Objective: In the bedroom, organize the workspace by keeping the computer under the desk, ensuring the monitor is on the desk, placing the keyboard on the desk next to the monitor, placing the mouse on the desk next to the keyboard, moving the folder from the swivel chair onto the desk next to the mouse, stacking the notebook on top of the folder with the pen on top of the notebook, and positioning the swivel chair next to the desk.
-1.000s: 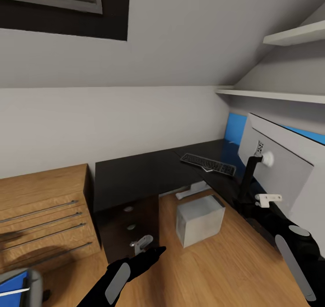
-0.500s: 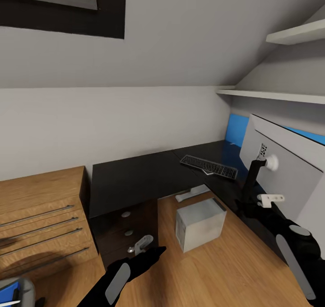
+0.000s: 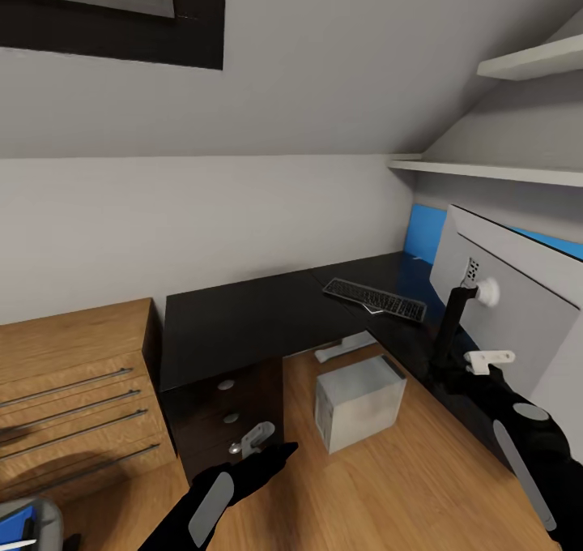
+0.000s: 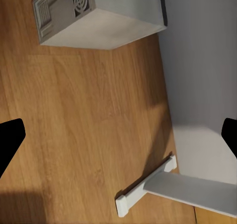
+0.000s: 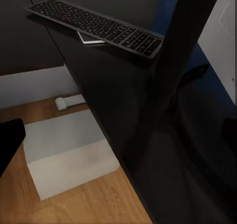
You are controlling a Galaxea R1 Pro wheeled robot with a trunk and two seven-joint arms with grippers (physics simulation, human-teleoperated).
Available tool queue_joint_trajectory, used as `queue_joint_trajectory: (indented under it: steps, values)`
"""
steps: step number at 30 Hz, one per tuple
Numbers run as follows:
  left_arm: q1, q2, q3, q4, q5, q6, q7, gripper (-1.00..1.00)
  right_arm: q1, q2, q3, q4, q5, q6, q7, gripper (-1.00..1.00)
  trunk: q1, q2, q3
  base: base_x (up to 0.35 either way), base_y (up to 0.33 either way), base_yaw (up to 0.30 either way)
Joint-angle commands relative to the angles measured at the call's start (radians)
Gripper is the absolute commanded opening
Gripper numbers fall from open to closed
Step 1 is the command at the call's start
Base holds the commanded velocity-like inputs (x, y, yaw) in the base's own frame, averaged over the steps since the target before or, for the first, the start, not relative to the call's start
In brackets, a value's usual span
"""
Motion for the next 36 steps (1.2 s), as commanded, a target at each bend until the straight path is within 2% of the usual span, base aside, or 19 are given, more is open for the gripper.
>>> queue_joint_trajectory:
  steps: [1, 9, 30, 32, 34, 36]
  values:
    - [0.0, 0.0, 0.0, 0.0, 0.005, 0.004, 0.0, 1.0, -0.007, -0.001, -0.002, 0.012, -0.004, -0.001, 0.001, 1.0, 0.0, -0.001, -0.001, 0.0, 0.0, -0.023]
    - [0.0, 0.0, 0.0, 0.001, 0.005, 0.004, -0.001, 1.0, -0.025, -0.003, -0.004, 0.034, 0.0, -0.011, 0.001, 1.0, 0.0, -0.001, -0.001, 0.0, 0.0, -0.161]
    - [0.0, 0.0, 0.0, 0.0, 0.005, 0.004, -0.004, 1.0, -0.032, -0.006, -0.005, 0.053, 0.002, -0.014, 0.001, 1.0, 0.0, -0.001, -0.001, 0.0, 0.0, -0.278]
    - [0.0, 0.0, 0.0, 0.0, 0.005, 0.004, -0.004, 1.0, -0.053, -0.005, -0.008, 0.098, 0.003, -0.033, 0.001, 1.0, 0.0, -0.001, -0.001, 0.0, 0.0, -0.29]
    - [0.0, 0.0, 0.0, 0.001, 0.005, 0.004, -0.005, 1.0, -0.127, -0.005, -0.009, 0.239, 0.003, -0.122, 0.001, 1.0, 0.0, -0.001, -0.001, 0.0, 0.0, -0.291]
    - [0.0, 0.0, 0.0, 0.0, 0.005, 0.004, -0.005, 1.0, -0.177, -0.005, -0.009, 0.332, 0.002, -0.182, 0.001, 1.0, 0.0, -0.001, -0.001, 0.0, 0.0, -0.291]
